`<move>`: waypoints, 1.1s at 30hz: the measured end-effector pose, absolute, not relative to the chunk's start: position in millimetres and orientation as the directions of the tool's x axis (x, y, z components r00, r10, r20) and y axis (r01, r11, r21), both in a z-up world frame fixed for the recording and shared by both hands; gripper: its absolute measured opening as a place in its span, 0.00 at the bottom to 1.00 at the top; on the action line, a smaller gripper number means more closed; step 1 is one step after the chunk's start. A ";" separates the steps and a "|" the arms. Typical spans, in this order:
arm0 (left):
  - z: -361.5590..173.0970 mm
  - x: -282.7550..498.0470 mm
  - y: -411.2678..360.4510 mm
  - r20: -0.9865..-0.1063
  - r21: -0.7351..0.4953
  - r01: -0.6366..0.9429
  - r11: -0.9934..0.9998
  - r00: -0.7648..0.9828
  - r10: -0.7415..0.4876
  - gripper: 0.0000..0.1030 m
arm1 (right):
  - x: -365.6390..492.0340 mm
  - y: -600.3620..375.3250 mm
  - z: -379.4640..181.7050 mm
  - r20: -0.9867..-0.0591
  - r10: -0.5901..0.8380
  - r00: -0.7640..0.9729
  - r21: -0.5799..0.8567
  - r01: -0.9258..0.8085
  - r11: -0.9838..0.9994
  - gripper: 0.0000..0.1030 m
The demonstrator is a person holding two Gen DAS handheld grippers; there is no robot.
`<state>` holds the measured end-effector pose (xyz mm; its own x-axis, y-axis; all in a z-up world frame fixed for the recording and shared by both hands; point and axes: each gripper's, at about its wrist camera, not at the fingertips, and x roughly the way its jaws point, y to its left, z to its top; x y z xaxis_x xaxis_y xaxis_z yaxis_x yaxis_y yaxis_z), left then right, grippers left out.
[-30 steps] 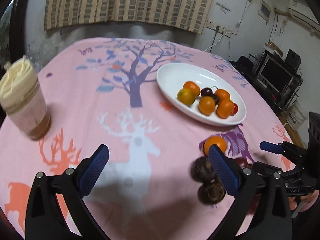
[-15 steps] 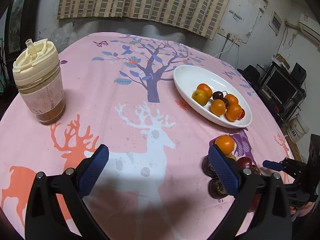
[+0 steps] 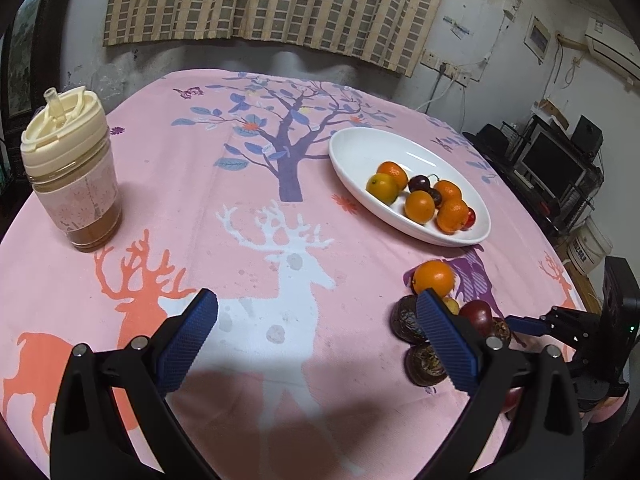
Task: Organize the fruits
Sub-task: 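Grasp a mangosteen with each tool and release both onto the white plate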
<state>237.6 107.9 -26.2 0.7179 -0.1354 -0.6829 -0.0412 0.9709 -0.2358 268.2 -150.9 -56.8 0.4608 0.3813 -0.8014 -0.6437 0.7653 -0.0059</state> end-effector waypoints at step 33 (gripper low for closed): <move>-70.7 241.6 7.8 -0.803 -0.094 0.370 0.924 0.520 -0.290 0.39 | 285.1 -183.8 -39.0 -0.757 0.423 0.498 0.141 -0.507 0.850 0.40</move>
